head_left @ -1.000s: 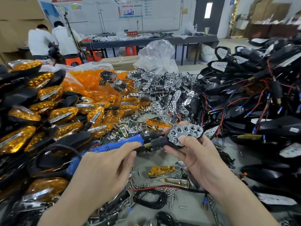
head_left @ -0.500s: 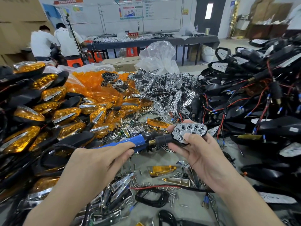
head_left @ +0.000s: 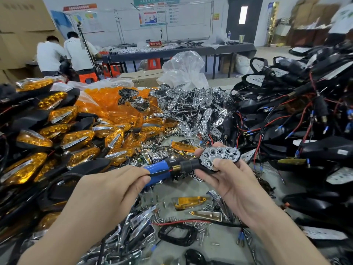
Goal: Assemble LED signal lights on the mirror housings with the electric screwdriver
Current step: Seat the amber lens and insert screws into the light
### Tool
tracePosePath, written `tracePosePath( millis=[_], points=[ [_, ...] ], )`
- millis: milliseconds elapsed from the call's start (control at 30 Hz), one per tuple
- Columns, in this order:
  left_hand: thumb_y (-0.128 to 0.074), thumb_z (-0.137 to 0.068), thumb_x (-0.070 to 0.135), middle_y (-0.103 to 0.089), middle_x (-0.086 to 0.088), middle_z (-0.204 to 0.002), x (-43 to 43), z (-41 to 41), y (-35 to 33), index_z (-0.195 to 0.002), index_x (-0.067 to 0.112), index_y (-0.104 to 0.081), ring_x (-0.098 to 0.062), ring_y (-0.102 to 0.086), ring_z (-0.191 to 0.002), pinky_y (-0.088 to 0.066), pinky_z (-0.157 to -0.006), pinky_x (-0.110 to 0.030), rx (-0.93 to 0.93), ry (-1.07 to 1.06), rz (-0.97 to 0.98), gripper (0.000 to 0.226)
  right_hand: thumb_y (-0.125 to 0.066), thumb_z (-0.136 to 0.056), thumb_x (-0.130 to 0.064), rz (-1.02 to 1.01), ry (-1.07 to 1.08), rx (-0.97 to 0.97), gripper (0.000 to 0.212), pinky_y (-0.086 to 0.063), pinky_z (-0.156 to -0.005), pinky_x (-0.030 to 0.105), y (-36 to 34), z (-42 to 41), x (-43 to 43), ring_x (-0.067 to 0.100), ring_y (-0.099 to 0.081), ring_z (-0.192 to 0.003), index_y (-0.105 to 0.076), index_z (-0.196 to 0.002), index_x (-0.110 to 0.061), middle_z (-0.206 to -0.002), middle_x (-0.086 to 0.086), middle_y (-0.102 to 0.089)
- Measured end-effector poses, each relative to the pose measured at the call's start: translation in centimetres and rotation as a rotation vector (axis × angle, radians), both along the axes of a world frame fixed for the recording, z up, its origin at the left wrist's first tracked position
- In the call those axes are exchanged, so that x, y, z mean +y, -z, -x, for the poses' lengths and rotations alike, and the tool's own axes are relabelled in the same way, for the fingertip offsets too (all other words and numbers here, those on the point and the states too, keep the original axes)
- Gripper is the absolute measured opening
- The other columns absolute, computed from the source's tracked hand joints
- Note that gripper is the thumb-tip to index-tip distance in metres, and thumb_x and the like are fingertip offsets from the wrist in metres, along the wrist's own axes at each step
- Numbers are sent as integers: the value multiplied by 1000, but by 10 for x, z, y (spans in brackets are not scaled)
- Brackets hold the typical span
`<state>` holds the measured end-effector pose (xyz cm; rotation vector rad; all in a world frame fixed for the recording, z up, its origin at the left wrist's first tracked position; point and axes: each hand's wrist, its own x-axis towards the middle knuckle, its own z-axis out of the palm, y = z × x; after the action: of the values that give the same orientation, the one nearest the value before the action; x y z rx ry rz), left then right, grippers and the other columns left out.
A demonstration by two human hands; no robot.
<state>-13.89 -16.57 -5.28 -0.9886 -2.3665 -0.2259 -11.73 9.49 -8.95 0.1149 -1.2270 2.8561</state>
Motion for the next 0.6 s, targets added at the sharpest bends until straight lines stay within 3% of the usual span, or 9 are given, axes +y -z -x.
tracePosePath(
  millis=[167,267,333,467,600],
  points=[
    [-40,-93,28,-65,17,-74,21,-5,8,-124,21,-68,1,-49,-53,-34,-50,-11,-41,-28,37,43,-62,-83,-4,-12,26,-15,43,-63,-78,31,1,3,4,35,-70,-115,-55,-125,-9,-124,24,-70],
    [-39,-92,30,-65,17,-75,27,-5,13,-115,22,-70,-1,-52,-51,-45,-41,-19,-56,-61,15,39,-62,-83,-3,-23,21,-17,47,-63,-79,32,3,3,5,35,-70,-114,-54,-129,-7,-125,24,-70],
    [-39,-95,34,-66,15,-73,22,-4,13,-109,21,-70,-4,-53,-47,-44,-36,-23,-33,-72,5,37,-64,-86,-3,-13,36,-11,40,-63,-78,32,3,4,8,35,-71,-112,-57,-124,-6,-125,23,-70],
    [-38,-99,40,-72,15,-74,11,-5,11,-115,22,-74,-5,-48,-36,-36,-33,-16,-6,-13,30,43,-64,-86,-3,13,51,-21,42,-62,-79,34,3,6,13,38,-70,-114,-53,-126,-10,-128,23,-69],
    [-24,-106,44,-73,17,-73,11,-6,10,-114,23,-74,-1,-49,-37,-35,-32,-14,-11,24,26,55,-65,-80,-7,15,-6,-10,33,-62,-79,37,6,7,11,37,-72,-110,-61,-112,-16,-125,21,-70]
  ],
)
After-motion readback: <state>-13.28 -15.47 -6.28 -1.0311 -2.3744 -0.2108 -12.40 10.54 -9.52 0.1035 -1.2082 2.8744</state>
